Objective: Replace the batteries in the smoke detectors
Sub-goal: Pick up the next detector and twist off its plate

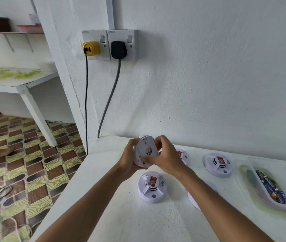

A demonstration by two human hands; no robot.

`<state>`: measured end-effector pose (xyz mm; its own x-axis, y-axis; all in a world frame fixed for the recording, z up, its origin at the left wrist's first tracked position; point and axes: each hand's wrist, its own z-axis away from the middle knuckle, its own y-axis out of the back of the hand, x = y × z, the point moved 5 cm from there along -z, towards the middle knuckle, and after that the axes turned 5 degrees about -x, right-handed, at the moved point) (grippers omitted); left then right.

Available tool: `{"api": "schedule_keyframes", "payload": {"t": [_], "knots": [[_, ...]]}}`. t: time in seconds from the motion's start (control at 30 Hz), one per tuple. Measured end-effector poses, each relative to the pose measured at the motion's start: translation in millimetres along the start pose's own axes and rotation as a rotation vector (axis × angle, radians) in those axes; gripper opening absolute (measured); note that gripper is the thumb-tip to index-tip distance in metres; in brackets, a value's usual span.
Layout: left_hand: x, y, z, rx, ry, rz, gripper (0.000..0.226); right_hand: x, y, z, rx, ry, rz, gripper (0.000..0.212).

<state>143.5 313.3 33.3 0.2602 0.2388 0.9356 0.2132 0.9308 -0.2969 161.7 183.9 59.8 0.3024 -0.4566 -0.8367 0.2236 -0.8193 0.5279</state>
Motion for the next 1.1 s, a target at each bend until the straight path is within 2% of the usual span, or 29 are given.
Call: {"api": "schedule_keyframes", "payload": {"t": [0.1, 0.17, 0.23, 0.27, 0.33, 0.43, 0.5, 0.6, 0.63, 0.67, 0.8, 0.9, 1.1], "knots": [[1.5, 11.3, 4.1, 0.077, 0.002, 0.084, 0.054, -4.8, -6.0, -3.0, -0.004, -0.043, -0.164, 0.04], [2.8, 30.1, 7.1, 0.173, -0.011, 0.187, 0.052, -1.8, -6.7, -9.7, 0.109, -0.093, -0.283, 0.021], [3.1, 51.2, 11.6, 0.273, -0.009, 0.272, 0.05, 14.9, -7.8, -19.9, 0.209, -0.197, -0.23, 0.017], [2.5, 59.9, 14.8, 0.306, -0.002, 0.304, 0.051, 24.8, -11.1, -26.0, 0.186, -0.256, -0.151, 0.021], [-0.2, 75.5, 20.6, 0.337, 0.008, 0.351, 0.051, 44.0, -25.5, -38.9, 0.04, -0.364, -0.013, 0.028], [-5.5, 92.2, 27.7, 0.36, 0.029, 0.399, 0.047, 59.1, -50.5, -52.2, -0.147, -0.458, 0.018, 0.023], [-5.9, 99.3, 29.7, 0.352, 0.033, 0.417, 0.047, 58.5, -62.2, -60.1, -0.171, -0.415, 0.126, 0.016], [-4.3, 100.6, 27.9, 0.334, 0.023, 0.439, 0.048, 45.3, -65.1, -60.6, -0.177, -0.277, 0.526, 0.033], [-4.6, 98.0, 25.8, 0.331, 0.019, 0.447, 0.047, 41.1, -61.6, -60.0, -0.13, -0.2, 0.588, 0.036], [-4.1, 94.3, 25.1, 0.336, 0.013, 0.453, 0.046, 36.4, -58.2, -57.8, -0.099, -0.151, 0.545, 0.037], [-2.6, 63.4, 16.6, 0.324, -0.011, 0.472, 0.047, 29.2, -34.0, -39.4, -0.153, -0.083, 0.248, 0.036], [-0.6, 22.0, 4.0, 0.291, -0.021, 0.47, 0.047, 31.3, 4.4, -17.6, -0.173, -0.048, 0.167, 0.037], [-7.3, -121.6, -37.2, 0.171, -0.058, 0.429, 0.046, 63.5, 130.8, 41.4, -0.142, -0.05, 0.076, 0.049]]}}
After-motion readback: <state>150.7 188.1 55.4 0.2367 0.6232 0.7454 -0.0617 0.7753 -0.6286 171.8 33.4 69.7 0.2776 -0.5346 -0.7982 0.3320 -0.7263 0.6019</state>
